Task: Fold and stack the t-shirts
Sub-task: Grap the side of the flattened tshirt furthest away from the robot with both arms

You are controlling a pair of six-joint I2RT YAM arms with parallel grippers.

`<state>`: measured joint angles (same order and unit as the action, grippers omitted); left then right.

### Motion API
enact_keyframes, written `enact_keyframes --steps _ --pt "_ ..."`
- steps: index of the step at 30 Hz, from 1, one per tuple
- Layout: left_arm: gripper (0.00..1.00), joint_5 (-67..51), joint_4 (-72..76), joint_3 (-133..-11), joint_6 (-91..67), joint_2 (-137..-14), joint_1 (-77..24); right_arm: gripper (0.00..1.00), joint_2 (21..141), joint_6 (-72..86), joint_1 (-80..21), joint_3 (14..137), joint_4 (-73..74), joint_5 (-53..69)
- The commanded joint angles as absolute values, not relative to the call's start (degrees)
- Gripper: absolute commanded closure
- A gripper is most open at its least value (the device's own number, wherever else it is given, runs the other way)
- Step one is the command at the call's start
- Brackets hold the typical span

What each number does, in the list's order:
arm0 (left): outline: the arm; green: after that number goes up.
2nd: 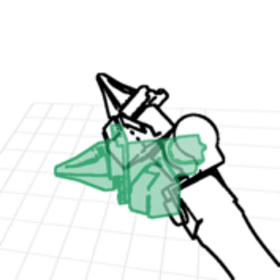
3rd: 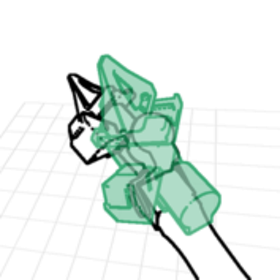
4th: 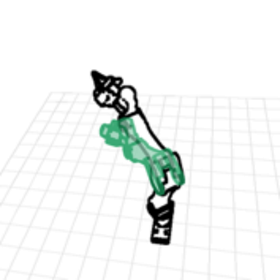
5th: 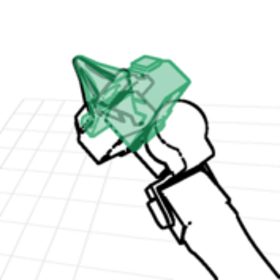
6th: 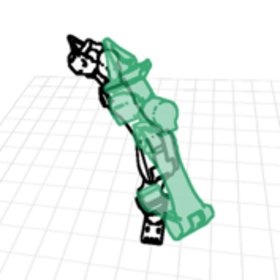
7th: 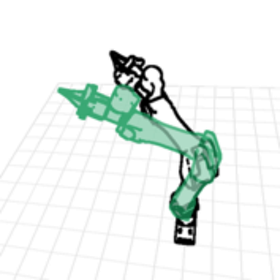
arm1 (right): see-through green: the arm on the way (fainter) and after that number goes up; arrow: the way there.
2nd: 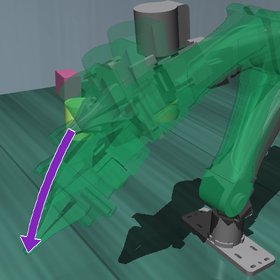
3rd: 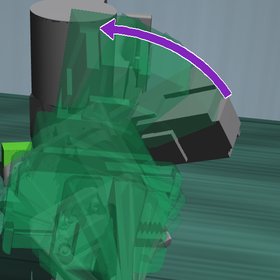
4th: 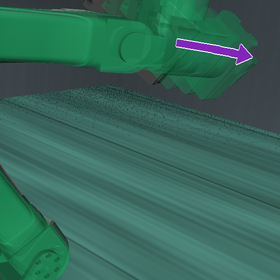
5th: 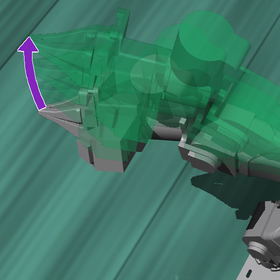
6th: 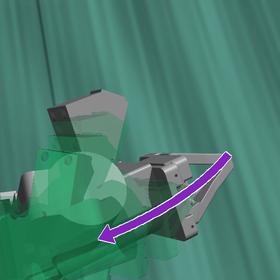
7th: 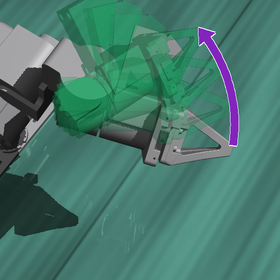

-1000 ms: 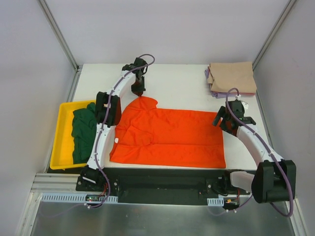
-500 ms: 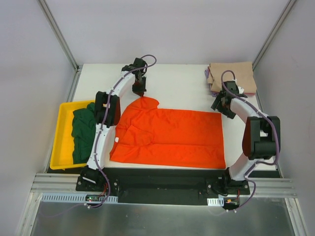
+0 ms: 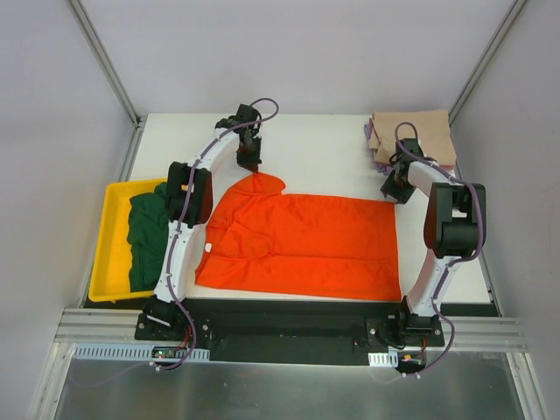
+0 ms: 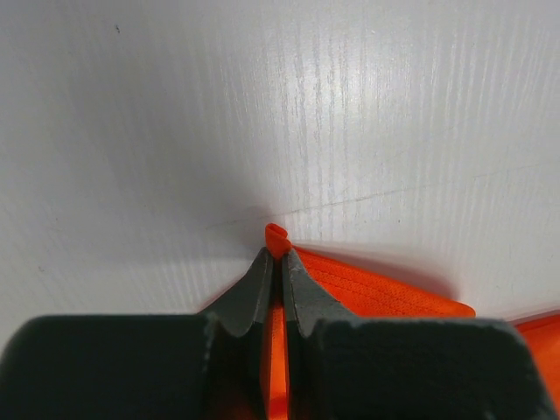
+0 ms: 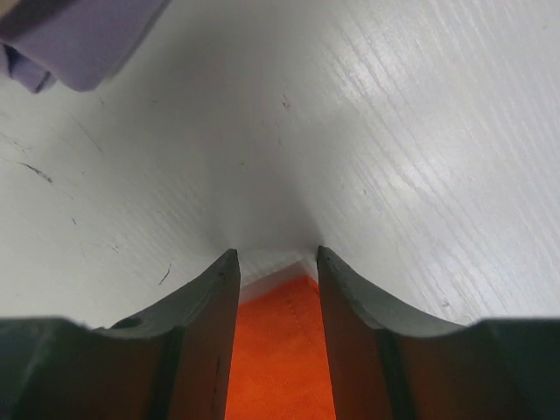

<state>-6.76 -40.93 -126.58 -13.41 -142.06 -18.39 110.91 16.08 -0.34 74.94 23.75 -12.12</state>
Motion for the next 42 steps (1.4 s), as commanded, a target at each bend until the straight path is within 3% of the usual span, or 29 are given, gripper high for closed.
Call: enact_keyframes --steps 1,5,10,15,25,42 --pt "1.0 -8.0 -40.2 -126.0 -13.4 -137.7 -18.5 0.57 110.4 17.3 -0.3 75.3 27.1 -11.2" --pt "1.0 -8.0 -39.9 -125.8 -13.7 -137.1 -18.5 0.59 108.6 17.8 -0.2 73.3 27.7 -12.2" --pt "1.0 -7.6 -39.3 -124.6 -13.4 -135.7 -18.5 0.7 108.2 18.2 -0.2 72.6 28.0 -12.0" --pt "1.0 -9.5 -38.8 -124.2 -13.5 -134.6 -18.5 0.99 105.9 18.8 -0.2 70.6 26.4 -12.0" --pt "1.0 -13.4 -35.3 -114.5 -13.4 -126.7 -18.6 1.0 94.8 12.7 -1.8 64.3 19.5 -10.5" --pt "1.0 -16.0 -17.8 -71.8 -14.4 -96.7 -22.2 1.0 76.8 6.6 -2.8 49.0 18.6 -0.6"
